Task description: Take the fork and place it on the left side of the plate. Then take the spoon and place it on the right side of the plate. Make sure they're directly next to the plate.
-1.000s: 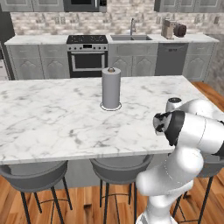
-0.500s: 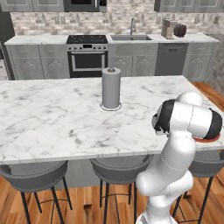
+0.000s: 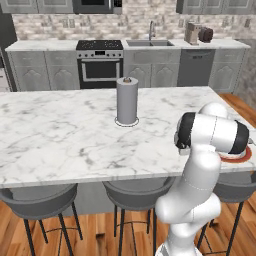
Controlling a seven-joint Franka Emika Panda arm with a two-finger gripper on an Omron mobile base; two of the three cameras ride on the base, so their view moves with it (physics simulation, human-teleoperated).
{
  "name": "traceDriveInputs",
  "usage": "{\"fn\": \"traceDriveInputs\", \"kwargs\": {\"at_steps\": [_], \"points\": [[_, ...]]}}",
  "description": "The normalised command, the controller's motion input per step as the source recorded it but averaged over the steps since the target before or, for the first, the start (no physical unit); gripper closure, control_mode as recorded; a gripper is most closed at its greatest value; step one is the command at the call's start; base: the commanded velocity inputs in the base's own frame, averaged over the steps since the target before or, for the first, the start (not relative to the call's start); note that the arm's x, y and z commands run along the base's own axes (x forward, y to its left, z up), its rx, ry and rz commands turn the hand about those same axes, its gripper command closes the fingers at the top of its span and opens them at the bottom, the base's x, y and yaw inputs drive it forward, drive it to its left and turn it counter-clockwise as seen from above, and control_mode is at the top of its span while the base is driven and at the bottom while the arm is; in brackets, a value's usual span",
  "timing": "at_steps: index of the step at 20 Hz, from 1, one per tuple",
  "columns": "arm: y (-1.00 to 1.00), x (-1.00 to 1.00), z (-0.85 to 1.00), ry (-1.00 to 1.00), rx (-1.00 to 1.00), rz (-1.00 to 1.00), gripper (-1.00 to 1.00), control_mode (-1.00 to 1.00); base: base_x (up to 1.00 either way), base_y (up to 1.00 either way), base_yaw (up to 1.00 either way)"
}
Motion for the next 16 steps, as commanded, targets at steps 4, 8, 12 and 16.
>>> {"fn": "traceDriveInputs", "kwargs": {"at_steps": [4, 8, 12, 16], "points": [[0.0, 0.2, -0.29, 0.03, 0.0, 0.0, -1.0, -1.0, 0.0, 0.0, 0.0], [0.11, 0.02, -0.12, 0.03, 0.0, 0.0, -1.0, -1.0, 0.0, 0.0, 0.0], [0.21, -0.15, 0.17, 0.0, 0.0, 0.0, -1.0, -1.0, 0.0, 0.0, 0.0], [0.27, -0.21, 0.37, 0.0, 0.0, 0.0, -1.0, -1.0, 0.0, 0.0, 0.0]]}}
